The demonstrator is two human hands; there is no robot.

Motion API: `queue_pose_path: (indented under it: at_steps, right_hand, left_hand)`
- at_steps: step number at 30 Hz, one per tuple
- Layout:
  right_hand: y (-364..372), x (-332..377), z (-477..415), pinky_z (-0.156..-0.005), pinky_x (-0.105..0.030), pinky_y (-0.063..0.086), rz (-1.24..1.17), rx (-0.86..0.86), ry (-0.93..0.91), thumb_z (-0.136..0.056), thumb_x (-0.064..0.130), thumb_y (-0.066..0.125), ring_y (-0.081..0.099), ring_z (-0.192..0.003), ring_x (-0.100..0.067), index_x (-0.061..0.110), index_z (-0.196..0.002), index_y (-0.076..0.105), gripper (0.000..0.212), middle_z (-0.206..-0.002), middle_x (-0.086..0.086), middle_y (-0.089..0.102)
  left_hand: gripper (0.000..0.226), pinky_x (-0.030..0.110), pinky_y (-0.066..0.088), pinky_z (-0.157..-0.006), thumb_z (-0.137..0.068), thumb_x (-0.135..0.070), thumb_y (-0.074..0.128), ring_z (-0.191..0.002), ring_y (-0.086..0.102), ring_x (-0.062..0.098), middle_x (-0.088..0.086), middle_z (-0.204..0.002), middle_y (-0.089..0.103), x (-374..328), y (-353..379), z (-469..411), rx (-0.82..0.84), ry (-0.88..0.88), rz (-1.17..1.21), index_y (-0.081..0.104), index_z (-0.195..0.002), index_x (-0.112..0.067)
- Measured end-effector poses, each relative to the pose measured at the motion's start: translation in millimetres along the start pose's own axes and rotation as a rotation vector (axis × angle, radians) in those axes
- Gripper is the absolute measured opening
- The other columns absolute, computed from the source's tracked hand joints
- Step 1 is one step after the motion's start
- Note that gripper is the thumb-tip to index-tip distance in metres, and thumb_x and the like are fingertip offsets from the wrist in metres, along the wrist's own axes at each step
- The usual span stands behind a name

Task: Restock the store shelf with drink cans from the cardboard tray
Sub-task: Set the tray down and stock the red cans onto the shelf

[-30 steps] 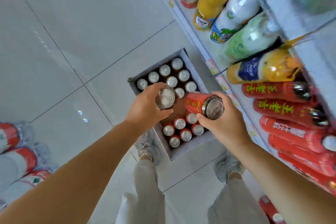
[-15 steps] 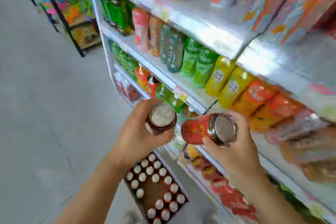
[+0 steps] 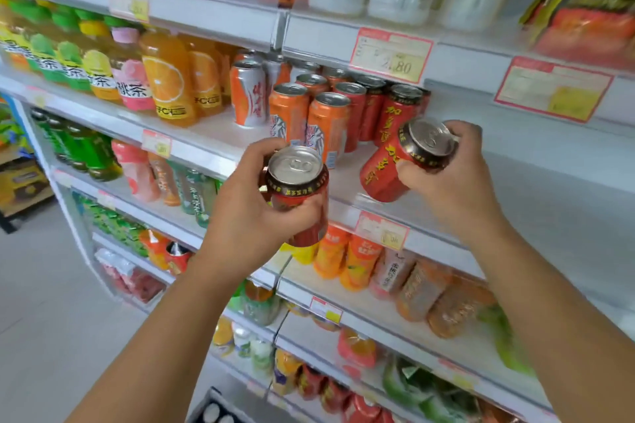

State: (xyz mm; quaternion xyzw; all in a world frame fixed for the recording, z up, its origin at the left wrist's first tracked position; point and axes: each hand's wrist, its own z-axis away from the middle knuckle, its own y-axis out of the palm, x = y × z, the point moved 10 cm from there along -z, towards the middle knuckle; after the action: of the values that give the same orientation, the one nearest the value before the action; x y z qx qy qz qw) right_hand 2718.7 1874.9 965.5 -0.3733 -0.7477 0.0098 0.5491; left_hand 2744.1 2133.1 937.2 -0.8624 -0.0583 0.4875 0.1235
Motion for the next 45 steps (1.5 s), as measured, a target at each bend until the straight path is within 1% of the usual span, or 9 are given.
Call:
queue_pose_path:
  at_steps: [3, 10, 16, 20, 26, 33, 39, 42, 45]
  right_hand:
    - [4, -7, -32, -0.078, -0.022, 0.039, 0.063, 0.044, -0.008, -0.071, 0.028, 0.077, 0.057, -0.095, -0.010, 0.031, -0.118, 0.042, 0.059, -0.104, 0.014, 0.059]
    - [30, -33, -73, -0.090, -0.025, 0.045, -0.010, 0.179, -0.009, -0.075, 0.021, 0.073, 0.060, -0.104, -0.007, 0.040, -0.118, 0.048, 0.053, -0.113, 0.014, 0.062]
    - [42, -61, -75, -0.096, -0.033, 0.046, 0.017, 0.155, 0.094, -0.064, 0.036, 0.086, 0.055, -0.115, -0.015, 0.023, -0.134, 0.032, 0.088, -0.131, -0.001, 0.051]
    - [42, -68, -75, -0.087, -0.029, 0.047, 0.093, 0.105, 0.088, -0.068, 0.028, 0.086, 0.059, -0.105, -0.014, 0.015, -0.123, 0.039, 0.073, -0.122, -0.001, 0.058]
    - [47, -77, -95, -0.092, -0.042, 0.052, 0.175, 0.060, 0.066, -0.050, 0.060, 0.078, 0.064, -0.102, -0.021, 0.028, -0.118, 0.052, 0.080, -0.114, -0.005, 0.064]
    - [56, -77, -103, -0.089, -0.042, 0.052, 0.149, -0.025, 0.063, -0.066, 0.036, 0.085, 0.064, -0.100, -0.024, 0.023, -0.100, 0.041, 0.057, -0.111, -0.008, 0.065]
    - [38, -54, -69, -0.100, -0.033, 0.044, 0.163, -0.079, 0.031, -0.079, 0.037, 0.075, 0.051, -0.116, -0.016, 0.017, -0.138, 0.040, 0.072, -0.130, -0.005, 0.047]
    - [50, -13, -15, -0.101, -0.026, 0.041, 0.085, 0.180, -0.140, -0.083, 0.032, 0.071, 0.052, -0.113, -0.002, 0.029, -0.138, 0.042, 0.062, -0.127, 0.006, 0.052]
    - [80, 13, 36, -0.102, -0.015, 0.036, -0.088, 0.569, -0.186, -0.075, 0.036, 0.077, 0.043, -0.125, 0.009, 0.043, -0.143, 0.030, 0.083, -0.138, 0.021, 0.046]
  left_hand:
    - [0.059, 0.016, 0.049, -0.076, -0.059, -0.049, 0.071, -0.093, 0.063, 0.005, -0.018, -0.101, 0.066, -2, 6, -5, -0.004, 0.007, 0.014, 0.052, -0.114, -0.036]
    - [0.060, 0.012, 0.047, -0.073, -0.060, -0.046, 0.072, -0.098, 0.063, 0.008, -0.015, -0.104, 0.066, 7, 9, -11, 0.033, -0.023, 0.014, 0.054, -0.116, -0.033]
    - [0.056, 0.008, 0.045, -0.071, -0.069, -0.022, 0.084, -0.096, 0.063, 0.006, -0.015, -0.102, 0.066, 7, 12, -20, 0.039, -0.032, -0.004, 0.054, -0.116, -0.028]
    - [0.053, 0.007, 0.044, -0.070, -0.065, -0.029, 0.078, -0.093, 0.063, 0.003, -0.020, -0.098, 0.066, 7, 13, -22, 0.051, -0.033, -0.001, 0.053, -0.112, -0.035]
    - [0.057, 0.009, 0.046, -0.071, -0.065, -0.033, 0.078, -0.095, 0.064, 0.004, -0.017, -0.102, 0.067, 12, 17, -22, 0.058, -0.045, 0.027, 0.054, -0.116, -0.031]
    - [0.064, 0.012, 0.048, -0.075, -0.062, -0.040, 0.078, -0.098, 0.065, 0.006, -0.013, -0.106, 0.068, 18, 20, -21, 0.071, -0.067, 0.064, 0.055, -0.120, -0.028]
    - [0.056, 0.016, 0.051, -0.080, -0.074, -0.010, 0.084, -0.097, 0.065, 0.006, -0.008, -0.106, 0.069, 19, 21, -26, 0.063, -0.098, 0.095, 0.056, -0.121, -0.021]
    - [0.057, 0.019, 0.052, -0.081, -0.071, -0.016, 0.084, -0.096, 0.066, 0.007, -0.009, -0.104, 0.070, 13, 24, -32, 0.083, -0.085, 0.135, 0.057, -0.121, -0.021]
    - [0.055, 0.018, 0.051, -0.080, -0.069, -0.022, 0.080, -0.095, 0.067, 0.007, -0.011, -0.103, 0.071, 4, 34, -40, 0.102, -0.062, 0.175, 0.058, -0.120, -0.022]
